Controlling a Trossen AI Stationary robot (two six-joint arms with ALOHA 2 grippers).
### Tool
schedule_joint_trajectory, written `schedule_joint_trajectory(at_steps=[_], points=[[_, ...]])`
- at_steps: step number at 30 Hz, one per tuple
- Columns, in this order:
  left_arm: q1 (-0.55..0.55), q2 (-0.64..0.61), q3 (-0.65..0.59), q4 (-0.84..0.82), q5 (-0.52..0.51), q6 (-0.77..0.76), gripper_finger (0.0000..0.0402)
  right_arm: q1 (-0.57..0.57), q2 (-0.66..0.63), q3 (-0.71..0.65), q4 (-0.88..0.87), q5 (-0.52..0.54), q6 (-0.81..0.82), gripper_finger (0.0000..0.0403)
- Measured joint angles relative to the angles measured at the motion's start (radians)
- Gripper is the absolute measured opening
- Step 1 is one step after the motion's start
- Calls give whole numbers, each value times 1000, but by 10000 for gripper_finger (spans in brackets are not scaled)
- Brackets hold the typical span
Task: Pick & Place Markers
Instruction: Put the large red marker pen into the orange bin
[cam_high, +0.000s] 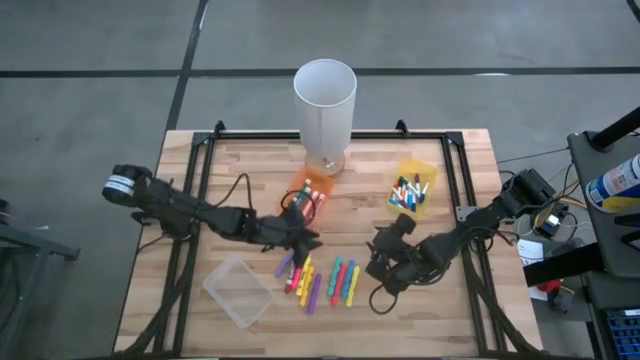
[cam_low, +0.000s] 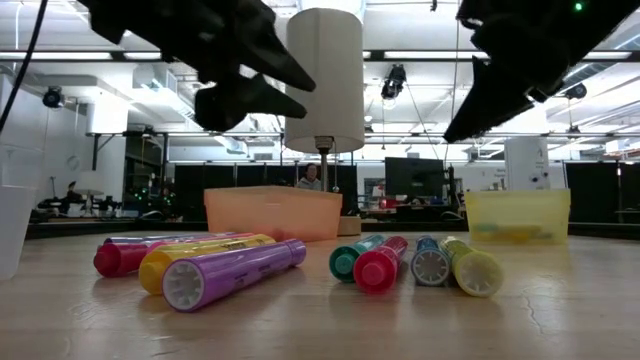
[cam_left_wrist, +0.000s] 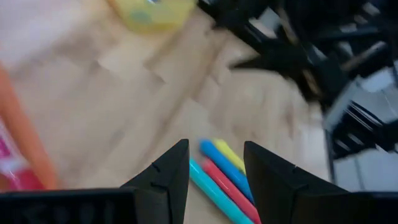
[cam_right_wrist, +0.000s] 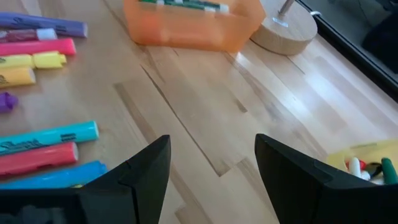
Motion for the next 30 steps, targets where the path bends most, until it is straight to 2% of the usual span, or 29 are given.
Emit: schedule_joint_trajectory(at_steps=[5,17,26,30], points=[[-61,0,0,-48,42,-91,147,0,0,-34,-1,0,50,228],[-138,12,14,-251,41,-364,147,9,0,-60,1,-9,120,228],[-147,83,129,-572,53,-392,145,11,0,-73,8,-10,131,228],[-148,133,166,-633,62,-371,145,11,0,-75,8,-10,142,228]])
